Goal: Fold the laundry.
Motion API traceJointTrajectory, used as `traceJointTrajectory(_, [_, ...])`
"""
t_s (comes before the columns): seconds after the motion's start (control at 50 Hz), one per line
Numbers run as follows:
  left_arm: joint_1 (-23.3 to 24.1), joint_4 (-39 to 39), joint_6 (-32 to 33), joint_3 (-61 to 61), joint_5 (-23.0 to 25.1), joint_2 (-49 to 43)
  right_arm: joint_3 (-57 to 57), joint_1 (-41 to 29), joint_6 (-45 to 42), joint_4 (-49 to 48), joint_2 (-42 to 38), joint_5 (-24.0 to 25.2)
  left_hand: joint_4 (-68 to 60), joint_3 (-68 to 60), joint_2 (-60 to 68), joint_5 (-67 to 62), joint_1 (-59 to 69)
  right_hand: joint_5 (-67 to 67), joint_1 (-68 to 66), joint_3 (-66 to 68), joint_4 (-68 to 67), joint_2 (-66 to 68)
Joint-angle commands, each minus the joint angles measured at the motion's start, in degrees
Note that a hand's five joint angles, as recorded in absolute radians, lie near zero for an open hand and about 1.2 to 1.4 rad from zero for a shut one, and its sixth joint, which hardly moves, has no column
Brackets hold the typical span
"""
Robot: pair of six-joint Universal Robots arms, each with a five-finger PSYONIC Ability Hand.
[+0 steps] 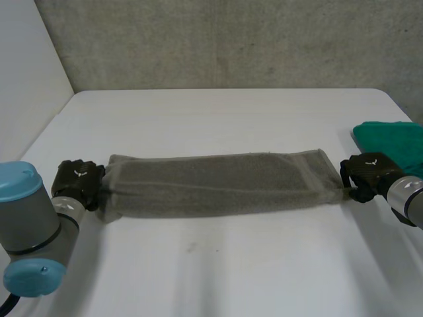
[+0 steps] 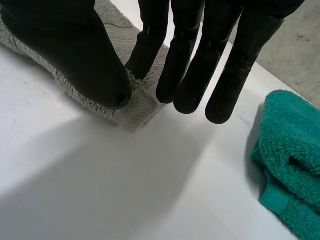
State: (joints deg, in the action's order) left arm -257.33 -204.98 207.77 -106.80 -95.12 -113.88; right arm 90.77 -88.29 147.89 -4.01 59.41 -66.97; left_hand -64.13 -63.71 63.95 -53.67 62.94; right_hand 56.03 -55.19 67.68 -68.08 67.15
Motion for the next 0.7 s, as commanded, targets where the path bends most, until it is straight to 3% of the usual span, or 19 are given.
traceJointTrajectory(0.02, [-1.0,0.1,0.8,0.5,0.3,1.9,-0.7,0.2,-1.7,0.5,0.2,-1.3,-11.4,-11.8,11.5,-11.8,12.5,14.0,-24.8,12.3,-11.9,12.9])
traceJointTrajectory(0.18, [-2.4,0.2,3.0,0.2,5.1,7.9,0.5,0.1,-2.6,0.6,5.1,-1.7,-8.0,-8.4,8.2,-8.4,9.2,14.0,-24.8,12.3,-11.9,12.9])
traceJointTrajectory(0.24, [-2.3,0.6,3.0,-0.2,7.8,8.2,1.2,-0.2,-2.3,0.6,6.1,-1.3,4.7,4.3,-4.6,4.3,-3.6,14.0,-24.8,12.3,-11.9,12.9])
traceJointTrajectory(0.28, [-1.8,1.9,2.8,-1.0,8.5,7.8,1.5,-0.5,-2.4,0.7,5.9,-1.5,22.4,21.9,-22.2,21.9,-21.2,14.0,-24.8,12.3,-11.9,12.9])
traceJointTrajectory(0.42, [-1.2,8.4,1.4,-2.7,8.0,7.9,2.5,-0.4,-2.7,0.5,4.2,-1.6,22.8,22.4,-22.6,22.3,-21.6,14.0,-24.8,12.3,-11.9,12.9])
traceJointTrajectory(0.48, [-1.5,11.3,-2.5,-3.4,7.7,8.7,2.4,-0.4,-2.7,0.5,3.9,-1.5,22.3,21.9,-22.1,21.8,-21.1,14.0,-24.8,12.3,-11.9,12.9])
traceJointTrajectory(0.6, [-3.2,14.2,-19.5,-3.2,7.7,9.9,2.3,-0.3,-2.7,0.6,3.9,-1.4,15.1,14.7,-14.9,14.6,-13.9,14.0,-24.8,12.3,-11.9,12.9])
traceJointTrajectory(0.7, [-3.4,14.2,-25.1,-3.5,7.7,10.0,2.7,-0.4,-2.7,0.6,3.7,-1.3,13.0,12.6,-12.9,12.6,-11.9,14.0,-24.8,12.3,-11.9,12.9])
